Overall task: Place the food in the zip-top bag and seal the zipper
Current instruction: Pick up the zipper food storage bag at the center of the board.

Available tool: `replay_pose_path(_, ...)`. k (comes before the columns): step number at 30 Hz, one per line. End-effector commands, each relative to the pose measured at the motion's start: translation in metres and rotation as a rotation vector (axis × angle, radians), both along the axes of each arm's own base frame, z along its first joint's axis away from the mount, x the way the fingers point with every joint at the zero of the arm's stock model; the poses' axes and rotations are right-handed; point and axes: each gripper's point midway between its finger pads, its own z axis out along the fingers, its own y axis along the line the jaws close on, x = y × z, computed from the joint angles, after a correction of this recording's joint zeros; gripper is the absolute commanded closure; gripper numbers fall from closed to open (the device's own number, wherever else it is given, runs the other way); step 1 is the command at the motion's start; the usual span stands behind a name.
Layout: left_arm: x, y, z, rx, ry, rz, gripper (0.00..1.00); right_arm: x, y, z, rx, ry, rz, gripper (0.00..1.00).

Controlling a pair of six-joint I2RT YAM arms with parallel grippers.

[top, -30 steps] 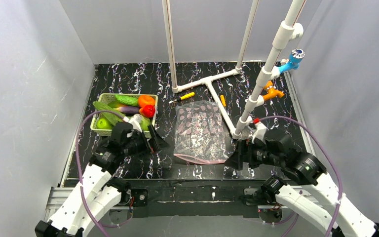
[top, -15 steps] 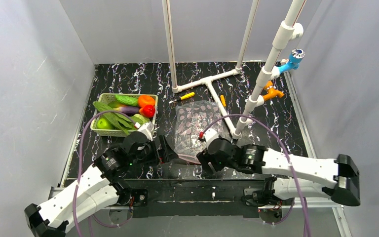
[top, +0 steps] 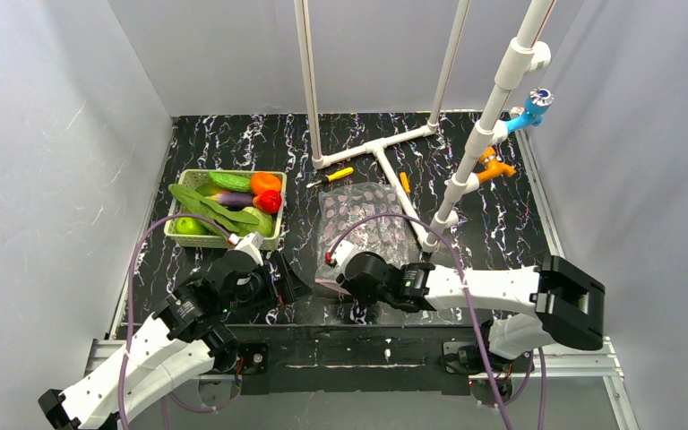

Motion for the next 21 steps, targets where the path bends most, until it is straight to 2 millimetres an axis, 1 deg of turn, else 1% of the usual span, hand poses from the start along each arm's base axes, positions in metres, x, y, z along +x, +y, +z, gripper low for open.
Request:
replay_pose_path(1, -0.004, 0.009, -0.001, 0.025, 0.008, 0.023, 0.02, 0.001, 0.033, 0.015, 0.09, -0.025, 0.069, 0.62)
replay_pose_path(4, -0.004, 0.01, -0.001, 0.03, 0.005, 0.019, 0.02, 0.002, 0.037, 0.011, 0.104, -0.032, 0.071, 0.62)
replay_pose_path(8, -0.006, 0.009, -0.001, 0.027, 0.016, 0.015, 0.02, 0.014, 0.036, 0.004, 0.062, -0.078, 0.04, 0.62)
replay_pose_path(10, -0.006, 0.009, -0.001, 0.028, 0.016, 0.013, 0.02, 0.015, 0.037, -0.001, 0.052, -0.081, 0.049, 0.63)
replay_pose_path(12, -0.005, 0.009, 0.0, 0.03, 0.012, 0.017, 0.02, 0.014, 0.043, -0.002, 0.073, -0.087, 0.063, 0.64)
replay_pose_path(16, -0.004, 0.001, 0.009, -0.029, 0.006, 0.014, 0.02, 0.018, 0.046, -0.005, 0.082, -0.112, 0.056, 0.67)
replay_pose_path(18, -0.003, -0.003, 0.014, -0.063, 0.002, 0.018, 0.02, 0.019, 0.05, 0.0, 0.093, -0.121, 0.051, 0.71)
replay_pose_path(21, -0.002, -0.008, 0.02, -0.099, 0.004, 0.022, 0.02, 0.024, 0.053, 0.016, 0.1, -0.127, -0.012, 0.84)
